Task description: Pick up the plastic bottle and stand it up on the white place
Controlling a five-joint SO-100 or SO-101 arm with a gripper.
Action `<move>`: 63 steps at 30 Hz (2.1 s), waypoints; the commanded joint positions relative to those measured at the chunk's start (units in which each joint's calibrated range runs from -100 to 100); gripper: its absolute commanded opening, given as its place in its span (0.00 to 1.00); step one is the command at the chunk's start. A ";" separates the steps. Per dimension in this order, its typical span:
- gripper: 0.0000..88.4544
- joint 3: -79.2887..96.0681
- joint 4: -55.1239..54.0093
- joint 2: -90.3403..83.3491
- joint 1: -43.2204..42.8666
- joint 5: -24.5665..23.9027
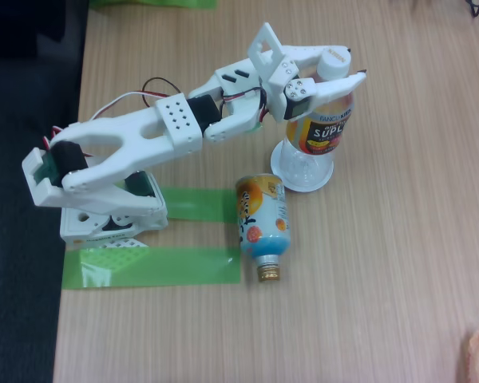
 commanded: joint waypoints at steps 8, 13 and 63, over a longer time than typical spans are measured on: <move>0.15 -0.72 -1.25 -0.64 -2.29 0.34; 0.15 -1.17 -1.25 -0.72 -4.36 0.34; 0.16 1.09 -14.72 8.18 -4.36 1.34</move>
